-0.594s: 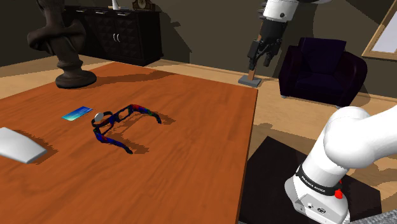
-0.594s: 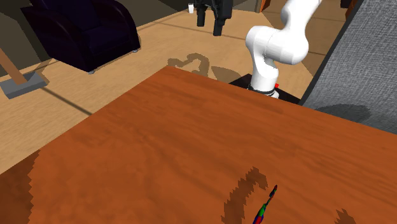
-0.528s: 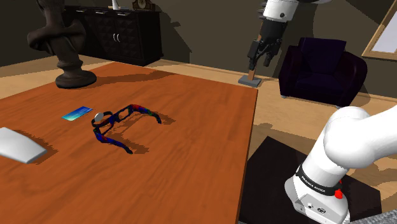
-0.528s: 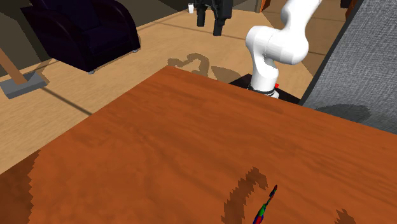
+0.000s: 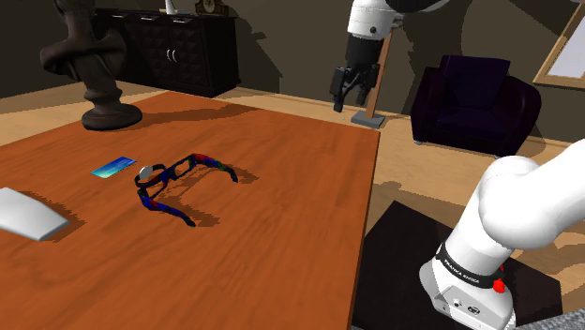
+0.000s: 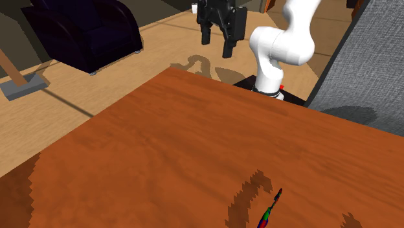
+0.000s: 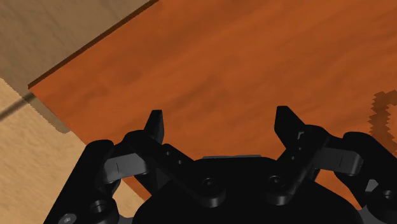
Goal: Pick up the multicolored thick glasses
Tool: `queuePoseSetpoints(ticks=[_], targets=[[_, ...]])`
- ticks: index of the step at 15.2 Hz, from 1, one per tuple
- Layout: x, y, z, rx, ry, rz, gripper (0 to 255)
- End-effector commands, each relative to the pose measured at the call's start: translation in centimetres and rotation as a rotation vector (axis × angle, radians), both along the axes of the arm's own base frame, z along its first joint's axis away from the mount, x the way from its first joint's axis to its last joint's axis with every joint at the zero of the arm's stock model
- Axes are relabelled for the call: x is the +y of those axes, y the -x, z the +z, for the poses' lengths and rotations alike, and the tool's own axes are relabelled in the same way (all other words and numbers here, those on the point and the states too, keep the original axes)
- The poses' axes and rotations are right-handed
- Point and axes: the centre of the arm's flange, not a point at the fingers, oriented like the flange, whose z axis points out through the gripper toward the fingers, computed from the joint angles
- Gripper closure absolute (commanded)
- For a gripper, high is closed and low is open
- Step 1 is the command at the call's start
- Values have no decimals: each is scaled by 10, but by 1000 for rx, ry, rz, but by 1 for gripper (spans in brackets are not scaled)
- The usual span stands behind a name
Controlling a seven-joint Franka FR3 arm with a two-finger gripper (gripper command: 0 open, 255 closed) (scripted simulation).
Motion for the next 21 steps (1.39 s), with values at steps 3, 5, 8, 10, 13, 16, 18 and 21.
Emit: queuePoseSetpoints(ticks=[3,5,8,10,13,16,18,21], targets=[[46,-30,-15,20,2,36,0],[69,-44,-22,30,3,54,0],[103,-64,-32,45,5,80,0],[126,-77,-39,55,7,98,0],[160,-95,-50,70,9,125,0],[196,-113,-61,85,11,152,0],[219,-124,-68,95,12,170,0],[255,-139,-80,110,14,197,0]])
